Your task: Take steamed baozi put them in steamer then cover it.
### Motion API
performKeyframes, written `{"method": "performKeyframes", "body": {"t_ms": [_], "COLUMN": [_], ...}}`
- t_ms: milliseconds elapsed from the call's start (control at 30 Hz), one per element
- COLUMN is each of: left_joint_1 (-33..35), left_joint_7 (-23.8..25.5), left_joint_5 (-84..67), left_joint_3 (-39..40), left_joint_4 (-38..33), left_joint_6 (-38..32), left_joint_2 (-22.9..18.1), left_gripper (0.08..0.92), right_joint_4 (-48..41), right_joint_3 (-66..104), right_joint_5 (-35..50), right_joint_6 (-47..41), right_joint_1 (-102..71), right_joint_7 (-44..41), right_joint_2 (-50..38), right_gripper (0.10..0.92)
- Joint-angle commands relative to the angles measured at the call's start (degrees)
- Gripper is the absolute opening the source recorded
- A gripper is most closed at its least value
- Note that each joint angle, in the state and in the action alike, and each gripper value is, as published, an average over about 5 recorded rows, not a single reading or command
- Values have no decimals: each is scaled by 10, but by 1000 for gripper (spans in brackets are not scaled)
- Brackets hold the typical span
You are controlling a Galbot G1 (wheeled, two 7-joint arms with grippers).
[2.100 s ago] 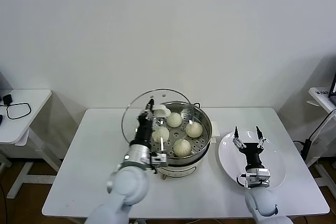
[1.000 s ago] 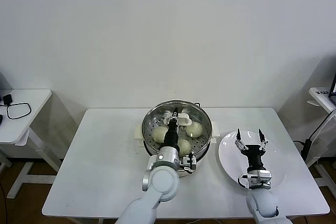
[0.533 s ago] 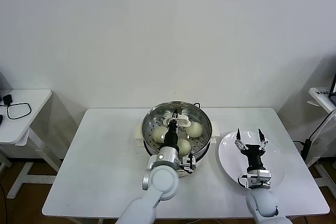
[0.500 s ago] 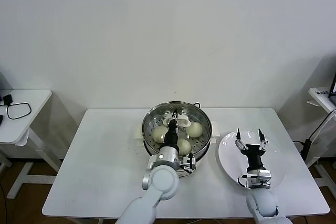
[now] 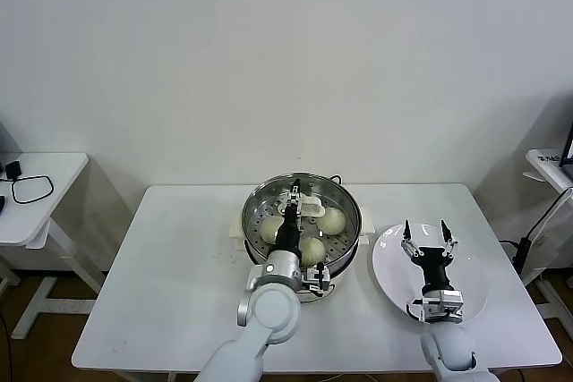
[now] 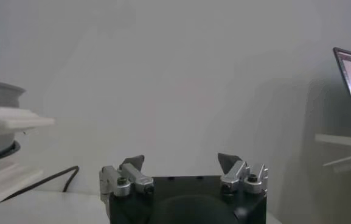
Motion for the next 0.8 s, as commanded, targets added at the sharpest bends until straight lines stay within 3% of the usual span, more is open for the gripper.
{"method": "performKeyframes", "body": {"t_ms": [33,200,500,633,800], "left_joint_1": [49,73,81,72,56], "left_joint_7": [11,16,-14,-76,-177], "left_joint_5": [-49,-70,-228,-405,-662], "left_joint_3": [5,8,-39,-100,-198], "left_joint_4": [-96,-140,-215,-234,-181], "left_joint_6": [6,7,12,5,-49], "left_joint_2": [31,51,73,89,93], "left_gripper": [557,609,806,822,823], "right_joint_4": [0,0,0,-3,16], "right_joint_3": [-1,-1,0,0,-14], "right_joint_5": [1,-2,-3,8,53], "right_joint_6": [0,-1,1,4,-28], "right_joint_1": [1,4,4,5,-1], "right_joint_7": [-1,2,1,-6,-17], "right_joint_2": [1,1,1,-4,-17], "right_gripper": [823,823,823,823,823]}}
